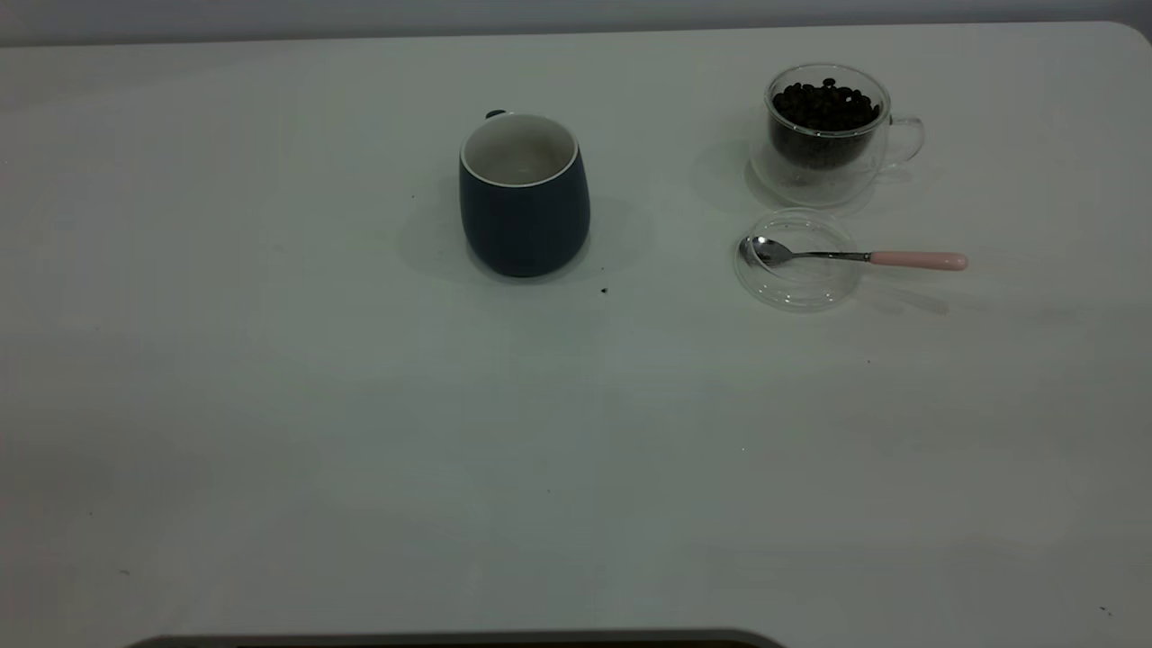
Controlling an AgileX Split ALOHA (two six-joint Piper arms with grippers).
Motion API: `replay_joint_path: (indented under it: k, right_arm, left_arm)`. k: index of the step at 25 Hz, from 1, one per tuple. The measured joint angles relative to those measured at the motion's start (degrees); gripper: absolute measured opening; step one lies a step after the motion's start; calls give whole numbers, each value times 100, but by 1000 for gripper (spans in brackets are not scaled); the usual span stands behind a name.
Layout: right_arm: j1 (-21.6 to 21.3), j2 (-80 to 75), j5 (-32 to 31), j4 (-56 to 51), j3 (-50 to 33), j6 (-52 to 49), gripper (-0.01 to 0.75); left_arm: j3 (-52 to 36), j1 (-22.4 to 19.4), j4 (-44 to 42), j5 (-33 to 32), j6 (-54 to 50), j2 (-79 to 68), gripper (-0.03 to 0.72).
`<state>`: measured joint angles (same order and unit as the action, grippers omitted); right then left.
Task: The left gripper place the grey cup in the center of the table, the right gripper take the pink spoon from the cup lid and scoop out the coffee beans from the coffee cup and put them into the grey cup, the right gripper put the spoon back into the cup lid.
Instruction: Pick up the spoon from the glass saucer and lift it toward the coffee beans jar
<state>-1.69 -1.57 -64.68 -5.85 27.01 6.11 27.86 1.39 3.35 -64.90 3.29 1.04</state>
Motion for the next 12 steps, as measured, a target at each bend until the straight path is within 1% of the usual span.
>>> replay_joint_path:
  k: [3, 6, 8, 10, 12]
  right_arm:
    - [0, -32, 77, -149, 15, -162, 591]
    - [0, -545, 408, -332, 299, -318, 600]
    - [0, -1281, 702, -549, 616, -363, 613]
    - [0, -2044, 865, -732, 964, -363, 626]
    - [0, -3127, 984, -846, 1353, -363, 632]
  left_arm:
    - [0, 0, 0, 0, 0, 0, 586]
    - [0, 0, 0, 0, 0, 0, 586]
    - [0, 0, 0, 0, 0, 0, 586]
    - [0, 0, 0, 0, 0, 0, 586]
    - [0, 0, 0, 0, 0, 0, 586]
